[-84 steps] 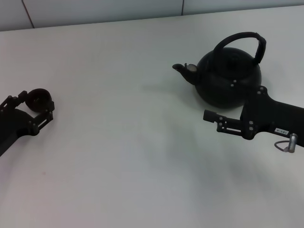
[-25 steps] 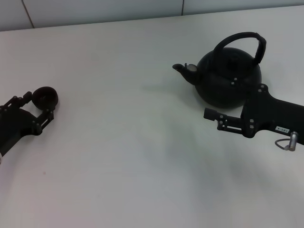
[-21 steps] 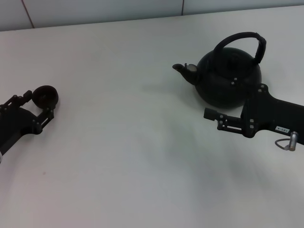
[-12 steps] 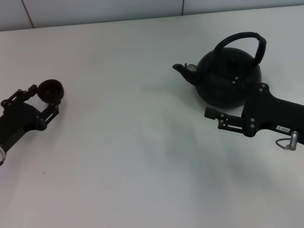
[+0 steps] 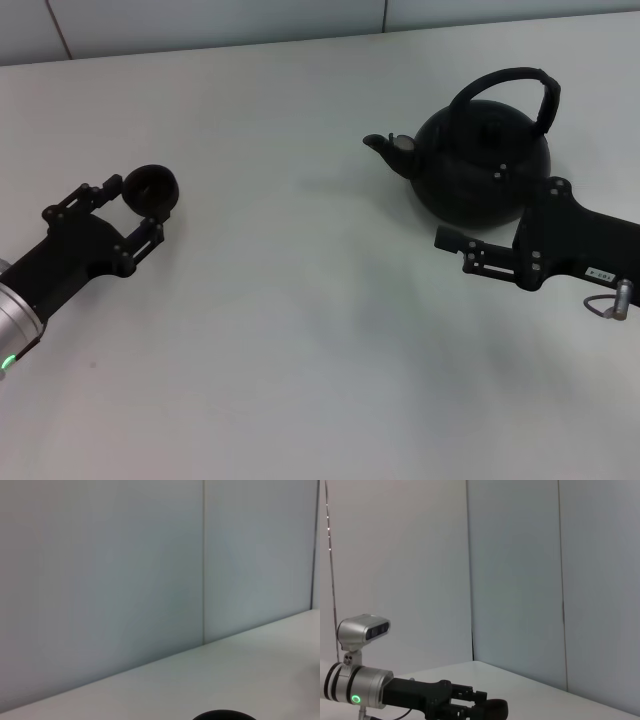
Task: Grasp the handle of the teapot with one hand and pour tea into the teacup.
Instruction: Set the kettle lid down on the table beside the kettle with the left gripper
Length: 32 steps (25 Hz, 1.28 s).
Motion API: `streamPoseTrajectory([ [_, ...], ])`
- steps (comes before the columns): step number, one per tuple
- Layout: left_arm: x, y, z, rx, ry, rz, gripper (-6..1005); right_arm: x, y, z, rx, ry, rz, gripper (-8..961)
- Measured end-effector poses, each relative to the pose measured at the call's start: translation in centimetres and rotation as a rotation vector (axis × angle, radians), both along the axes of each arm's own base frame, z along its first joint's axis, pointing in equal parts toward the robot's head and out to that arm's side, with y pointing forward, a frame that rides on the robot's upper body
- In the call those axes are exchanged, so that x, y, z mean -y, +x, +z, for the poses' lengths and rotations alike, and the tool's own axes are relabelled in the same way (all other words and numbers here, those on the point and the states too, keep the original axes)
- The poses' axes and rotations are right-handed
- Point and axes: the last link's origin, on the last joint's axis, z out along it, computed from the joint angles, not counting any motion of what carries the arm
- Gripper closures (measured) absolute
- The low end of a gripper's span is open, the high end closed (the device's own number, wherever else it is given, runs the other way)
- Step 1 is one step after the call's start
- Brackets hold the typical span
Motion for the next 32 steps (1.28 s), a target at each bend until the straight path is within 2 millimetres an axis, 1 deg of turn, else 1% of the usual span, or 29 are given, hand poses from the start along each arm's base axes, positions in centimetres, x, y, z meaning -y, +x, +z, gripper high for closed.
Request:
streamPoseTrajectory([
  [8, 0.4, 1.2, -0.3, 0.044, -0.016, -0.061, 367, 0.2, 0.0, 0.0, -0.005, -0.002, 0.0, 222],
  [19, 0.8, 1.7, -1.0, 0.036, -0.063, -0.096, 365, 0.3, 0.1, 0.2, -0.011, 0.005, -0.001, 227],
  [22, 0.9, 2.5, -1.5, 0.049, -0.085, -0.129, 365, 0.4, 0.1, 0.2, -0.011, 0.006, -0.003, 228],
  [24, 0.9, 2.5, -1.5, 0.049, -0.085, -0.129, 365, 0.4, 0.2, 0.2, -0.011, 0.006, -0.004, 229],
  [26, 0.8, 3.2, -1.8, 0.05, -0.115, -0.161, 365, 0.5, 0.2, 0.2, -0.013, 0.006, -0.003, 230],
  [32, 0.6, 3.8, -2.1, 0.055, -0.129, -0.176, 365, 0.7, 0.2, 0.2, -0.019, 0.003, -0.001, 232],
])
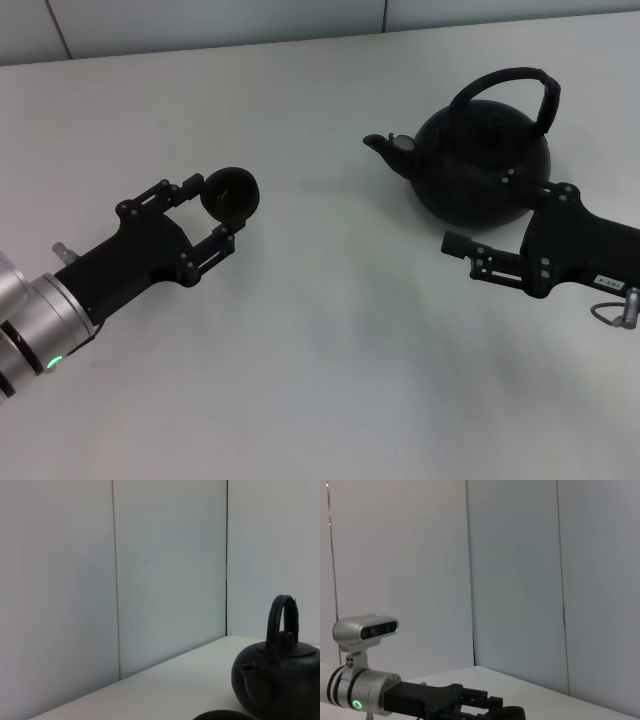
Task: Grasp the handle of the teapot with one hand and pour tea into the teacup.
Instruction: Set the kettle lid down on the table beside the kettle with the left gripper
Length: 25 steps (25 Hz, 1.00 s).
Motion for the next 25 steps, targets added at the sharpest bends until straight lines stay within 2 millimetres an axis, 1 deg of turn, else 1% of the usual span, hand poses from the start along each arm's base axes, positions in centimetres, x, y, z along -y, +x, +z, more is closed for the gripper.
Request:
streamPoseTrajectory([
  [11, 0.0, 0.1, -0.2, -0.007, -0.008, -0.003, 367, 0.3, 0.0, -0.1, -0.007, -0.002, 0.005, 237],
  [14, 0.1, 0.1, -0.6, -0.024, -0.02, -0.008, 366, 0.4, 0.0, -0.1, -0.008, -0.003, 0.006, 238],
  [17, 0.1, 0.1, -0.6, -0.024, -0.02, -0.008, 366, 0.5, 0.0, 0.0, -0.014, -0.005, 0.011, 240],
  [19, 0.0, 0.1, -1.1, -0.052, -0.037, -0.007, 365, 0.6, 0.0, 0.0, -0.014, -0.004, 0.013, 240],
  [25, -0.1, 0.0, -1.3, -0.066, -0.041, -0.001, 364, 0.6, -0.1, 0.1, -0.017, -0.005, 0.018, 243],
])
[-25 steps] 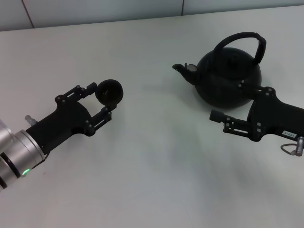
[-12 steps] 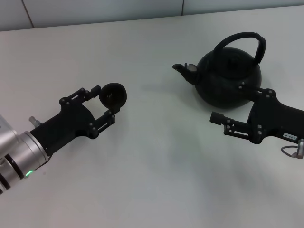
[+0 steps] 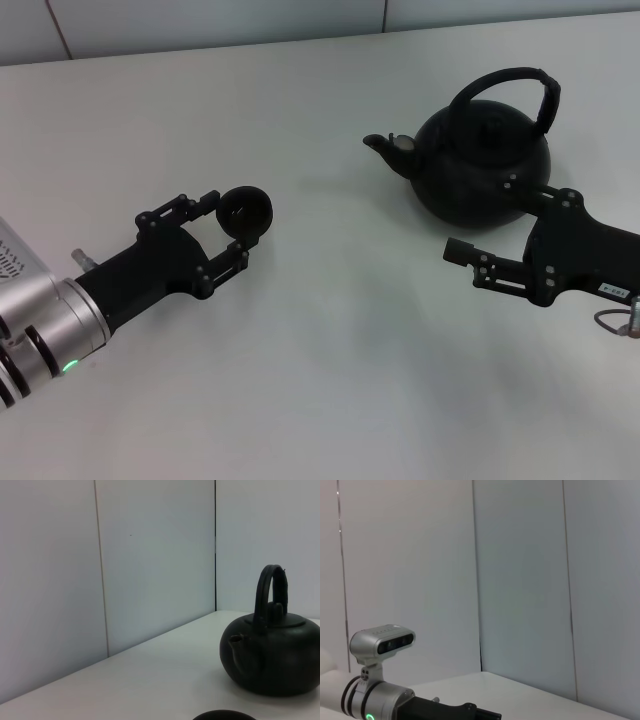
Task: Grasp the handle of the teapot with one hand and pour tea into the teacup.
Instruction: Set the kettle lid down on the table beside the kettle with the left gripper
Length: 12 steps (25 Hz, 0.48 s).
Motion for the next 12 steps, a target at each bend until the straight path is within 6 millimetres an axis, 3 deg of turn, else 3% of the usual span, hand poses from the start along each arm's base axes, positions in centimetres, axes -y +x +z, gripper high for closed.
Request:
streamPoseTrajectory([
  [12, -0.3, -0.25, -0.44, -0.043, 0.004, 0.013, 362, 0.08, 0.0, 0.03, -0.002, -0.001, 0.002, 248],
])
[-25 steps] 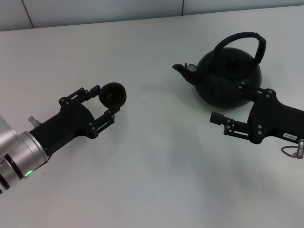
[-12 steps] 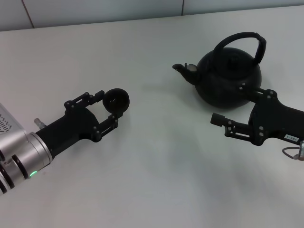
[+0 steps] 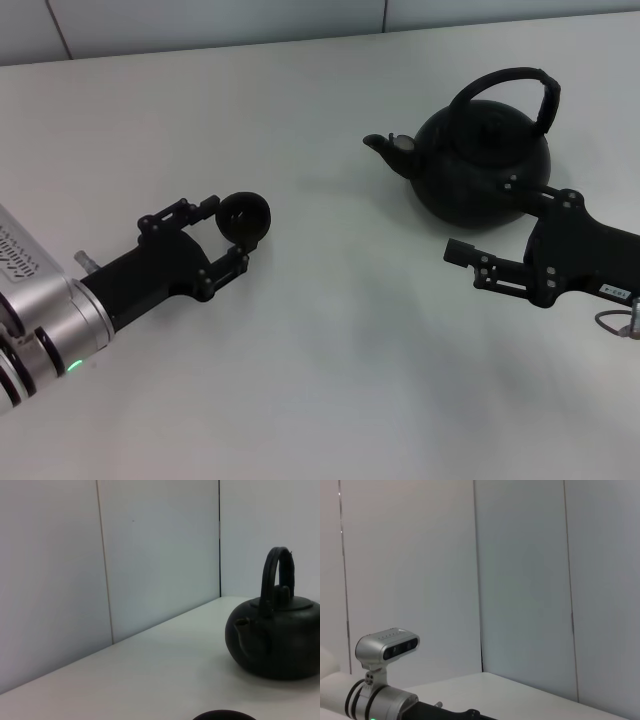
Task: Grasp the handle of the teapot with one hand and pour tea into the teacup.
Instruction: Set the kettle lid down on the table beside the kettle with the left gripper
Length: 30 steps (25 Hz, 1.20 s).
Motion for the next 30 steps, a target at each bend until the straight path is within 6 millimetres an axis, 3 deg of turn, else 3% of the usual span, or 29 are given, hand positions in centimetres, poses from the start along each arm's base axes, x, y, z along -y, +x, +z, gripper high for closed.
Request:
streamPoseTrajectory([
  [30, -0.08, -0.49, -0.6, -0.045, -0.004, 0.03, 355, -0.13, -0.02, 0.12, 0.003, 0.001, 0.004, 261],
])
